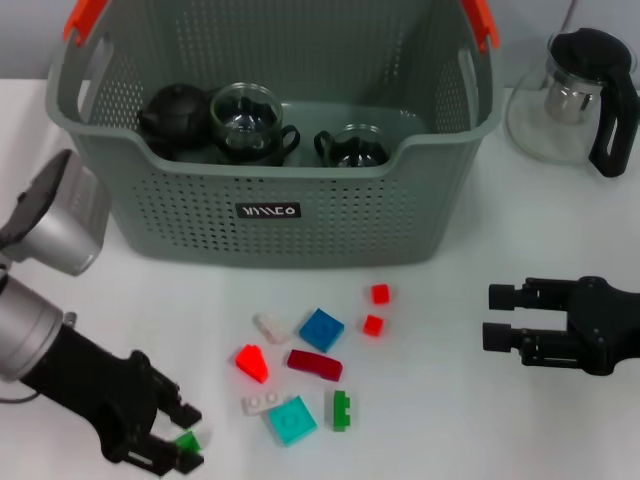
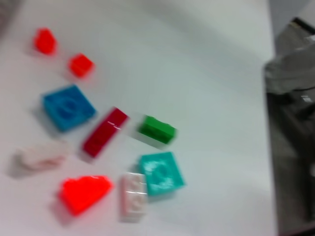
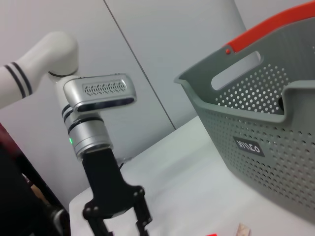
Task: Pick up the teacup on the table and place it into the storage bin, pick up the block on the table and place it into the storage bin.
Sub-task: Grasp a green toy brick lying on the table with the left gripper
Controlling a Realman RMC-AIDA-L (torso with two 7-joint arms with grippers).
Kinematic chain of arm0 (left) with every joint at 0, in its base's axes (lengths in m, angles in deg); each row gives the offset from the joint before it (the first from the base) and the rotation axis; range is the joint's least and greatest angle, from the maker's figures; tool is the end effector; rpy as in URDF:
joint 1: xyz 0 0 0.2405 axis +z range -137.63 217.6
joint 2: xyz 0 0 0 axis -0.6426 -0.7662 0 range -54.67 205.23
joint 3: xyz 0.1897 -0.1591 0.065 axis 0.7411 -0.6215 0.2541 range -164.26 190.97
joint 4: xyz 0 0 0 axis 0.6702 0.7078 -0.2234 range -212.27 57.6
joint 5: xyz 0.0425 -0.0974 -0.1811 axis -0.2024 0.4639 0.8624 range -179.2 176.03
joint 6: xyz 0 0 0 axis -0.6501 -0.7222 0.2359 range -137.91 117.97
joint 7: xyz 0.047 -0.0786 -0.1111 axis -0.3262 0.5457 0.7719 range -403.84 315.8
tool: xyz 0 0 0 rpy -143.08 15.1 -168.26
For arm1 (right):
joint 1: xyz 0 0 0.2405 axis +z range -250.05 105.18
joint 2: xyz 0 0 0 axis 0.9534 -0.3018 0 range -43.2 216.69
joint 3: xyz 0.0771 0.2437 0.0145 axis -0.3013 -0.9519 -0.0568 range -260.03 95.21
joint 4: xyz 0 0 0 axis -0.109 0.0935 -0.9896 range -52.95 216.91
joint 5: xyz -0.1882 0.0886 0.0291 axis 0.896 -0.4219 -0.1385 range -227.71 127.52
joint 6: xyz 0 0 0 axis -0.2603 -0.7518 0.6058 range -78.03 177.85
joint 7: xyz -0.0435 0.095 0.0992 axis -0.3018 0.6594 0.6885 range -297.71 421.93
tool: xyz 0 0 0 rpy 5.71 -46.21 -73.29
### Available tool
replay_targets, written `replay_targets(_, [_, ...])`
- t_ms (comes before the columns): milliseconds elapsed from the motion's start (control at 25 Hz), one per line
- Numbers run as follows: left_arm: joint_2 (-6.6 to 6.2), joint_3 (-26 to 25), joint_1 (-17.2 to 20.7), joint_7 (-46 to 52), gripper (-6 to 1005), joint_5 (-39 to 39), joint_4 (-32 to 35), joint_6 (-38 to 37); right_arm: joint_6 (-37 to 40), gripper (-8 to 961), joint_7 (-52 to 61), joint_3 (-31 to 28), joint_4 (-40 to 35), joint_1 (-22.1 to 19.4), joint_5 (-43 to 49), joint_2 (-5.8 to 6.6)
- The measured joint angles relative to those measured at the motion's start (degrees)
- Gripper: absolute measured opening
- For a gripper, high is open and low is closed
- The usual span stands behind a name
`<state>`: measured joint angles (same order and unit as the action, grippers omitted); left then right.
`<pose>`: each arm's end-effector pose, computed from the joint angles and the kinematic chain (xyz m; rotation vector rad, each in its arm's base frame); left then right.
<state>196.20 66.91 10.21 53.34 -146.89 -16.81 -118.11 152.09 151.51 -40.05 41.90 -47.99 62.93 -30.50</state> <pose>-0.2612 0.2848 0.0083 2.9287 0.6384 -0.2411 0.2732 0.2839 0.0148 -2.8450 0.8911 0.8167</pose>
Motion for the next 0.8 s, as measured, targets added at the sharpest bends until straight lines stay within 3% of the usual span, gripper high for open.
replay_targets(80, [0.72,0.92,1.46,-0.06,507,-0.69,3.42,0.36,-0.06,700,0.00,0.00,0.00,-0.04,0.00,0.03])
replay_targets(200, [0.52,2.28,1.63,0.49,507,-2.14,4.33,-1.41,-0.28,700,-0.03,0.00,0.00,-0.15,0.00,0.07])
replay_targets(400, [0.09,2.32,0.53,2.46,507,-3.06,3.09,-5.08,-0.32,701,-0.08,0.00,0.00,-0.19,0.00,0.09])
replay_targets(800, [0.17,2.45,-1.30,5.45,507,-7.42,-2.51,-2.29,-0.36,700,-0.09,0.00,0.00,0.06,0.00,0.09])
